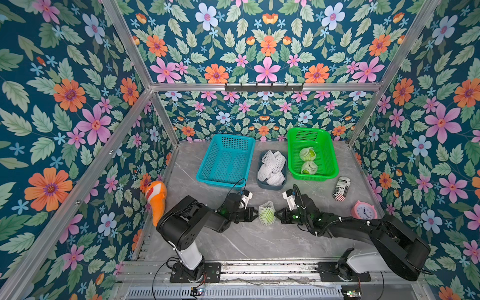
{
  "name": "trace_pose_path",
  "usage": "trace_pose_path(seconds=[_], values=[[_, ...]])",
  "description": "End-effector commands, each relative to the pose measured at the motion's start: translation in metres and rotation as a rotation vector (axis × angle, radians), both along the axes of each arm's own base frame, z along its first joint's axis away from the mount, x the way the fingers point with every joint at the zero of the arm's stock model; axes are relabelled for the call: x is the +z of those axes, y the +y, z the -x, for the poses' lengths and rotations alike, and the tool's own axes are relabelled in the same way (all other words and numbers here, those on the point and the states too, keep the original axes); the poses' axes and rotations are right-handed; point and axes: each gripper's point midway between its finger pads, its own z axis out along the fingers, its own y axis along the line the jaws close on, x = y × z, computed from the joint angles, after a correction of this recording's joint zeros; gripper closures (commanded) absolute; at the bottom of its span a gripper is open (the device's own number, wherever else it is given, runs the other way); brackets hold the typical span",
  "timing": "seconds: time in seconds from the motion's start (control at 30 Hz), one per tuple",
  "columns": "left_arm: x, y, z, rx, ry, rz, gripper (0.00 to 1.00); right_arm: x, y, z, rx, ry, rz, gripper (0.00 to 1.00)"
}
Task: Sleeve custard apples in foam nets
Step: Put on the foam net on the custard apple.
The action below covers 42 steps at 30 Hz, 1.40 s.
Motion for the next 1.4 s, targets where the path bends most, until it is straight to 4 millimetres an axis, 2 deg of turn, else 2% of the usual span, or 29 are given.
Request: trace_pose_path(seconds=[0.0,0.17,0.57,0.67,0.87,1.27,1.37], values=[[-0.002,0.002,0.000,0.006,-0.002,-0.009,1.00,-0.002,-0.006,-0.003,-0.033,-0.017,0.010,0.94],[-0.004,0.002,0.002,0.005,0.009,-0.007,1.00,-0.010,-0.011,0.001,-0.041,-0.011,0.028,0.95],[-0.004,0.001,0.005,-0.006,0.014,0.004,1.00,-0.023,-0.001,0.001,-0.026,-0.003,0.052,0.94],[-0.002,0.001,0.005,-0.005,0.010,0.009,1.00,-0.016,0.001,-0.001,-0.031,-0.014,0.033,0.90],[0.004,-0.002,0.002,-0.008,0.002,0.018,1.00,0.007,-0.001,-0.005,-0.036,-0.063,0.032,0.74],[0.005,-0.001,0.000,0.003,0.002,0.010,1.00,0.012,-0.008,-0.002,-0.036,-0.071,0.063,0.60],[0.002,0.002,0.000,0.015,0.008,-0.005,1.00,0.016,-0.013,-0.001,-0.048,-0.088,0.076,0.51]])
